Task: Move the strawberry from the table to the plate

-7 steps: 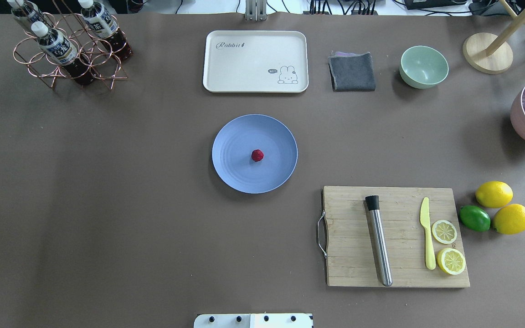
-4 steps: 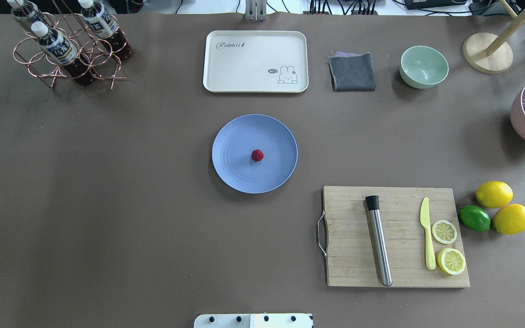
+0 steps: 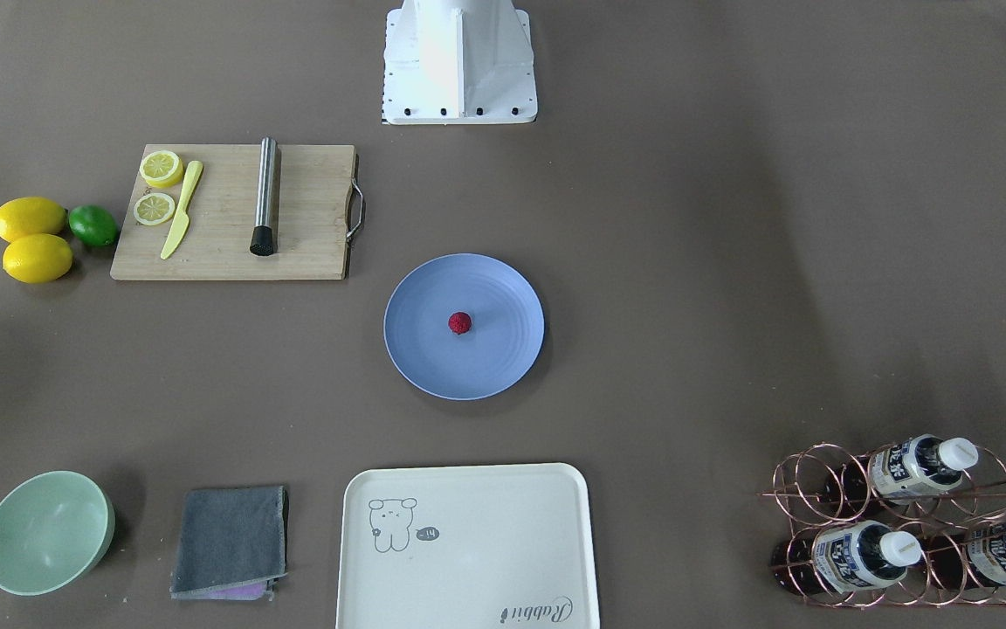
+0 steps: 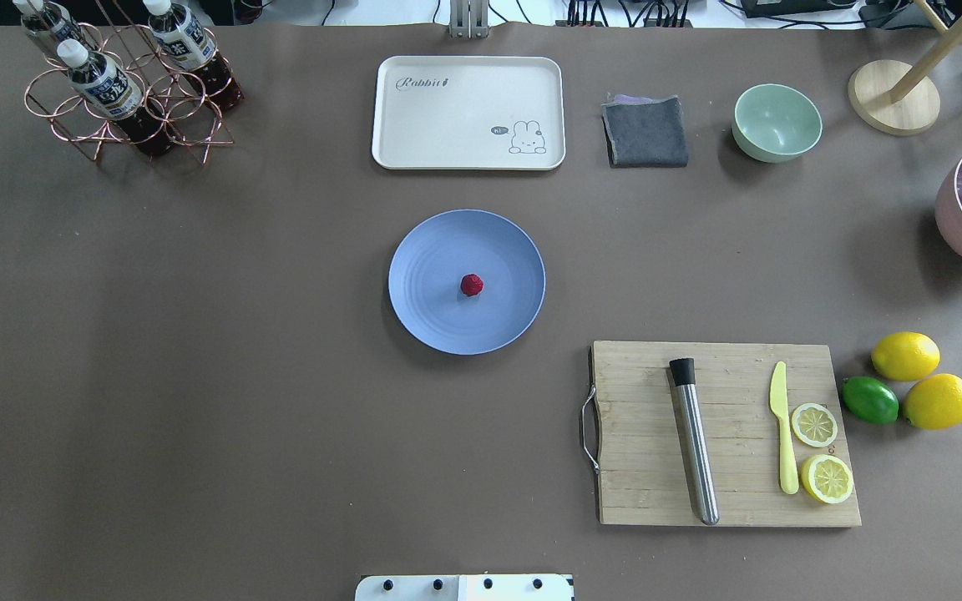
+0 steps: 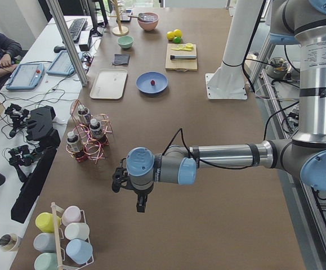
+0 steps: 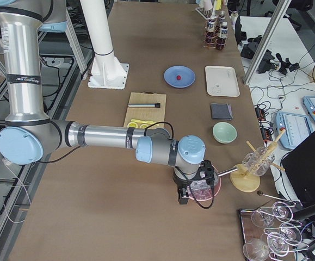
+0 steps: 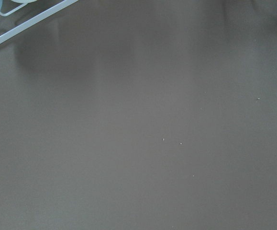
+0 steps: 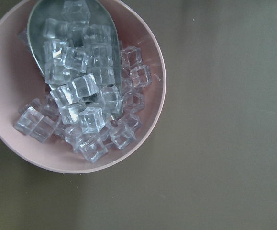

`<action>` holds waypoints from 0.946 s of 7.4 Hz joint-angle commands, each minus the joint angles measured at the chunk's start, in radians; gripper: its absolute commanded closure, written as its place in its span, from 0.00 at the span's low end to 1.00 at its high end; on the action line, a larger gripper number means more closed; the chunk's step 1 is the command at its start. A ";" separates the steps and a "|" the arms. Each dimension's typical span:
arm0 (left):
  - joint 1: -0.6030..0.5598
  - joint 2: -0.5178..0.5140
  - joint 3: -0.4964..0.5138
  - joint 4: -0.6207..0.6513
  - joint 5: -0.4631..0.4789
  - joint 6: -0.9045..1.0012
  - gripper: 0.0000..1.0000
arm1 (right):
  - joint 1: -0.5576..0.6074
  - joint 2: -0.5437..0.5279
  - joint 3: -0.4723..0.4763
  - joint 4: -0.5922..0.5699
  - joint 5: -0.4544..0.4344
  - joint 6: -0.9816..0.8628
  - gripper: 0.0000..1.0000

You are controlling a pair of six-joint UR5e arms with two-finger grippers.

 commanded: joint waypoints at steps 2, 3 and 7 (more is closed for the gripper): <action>-0.001 0.000 0.000 0.000 -0.001 0.000 0.01 | 0.000 -0.002 0.002 0.001 0.002 -0.002 0.00; -0.001 0.000 -0.001 0.000 -0.001 0.000 0.02 | 0.000 -0.002 0.002 0.000 0.003 -0.003 0.00; -0.003 0.001 -0.001 0.000 -0.002 0.000 0.02 | -0.002 -0.014 0.011 0.001 0.008 -0.008 0.00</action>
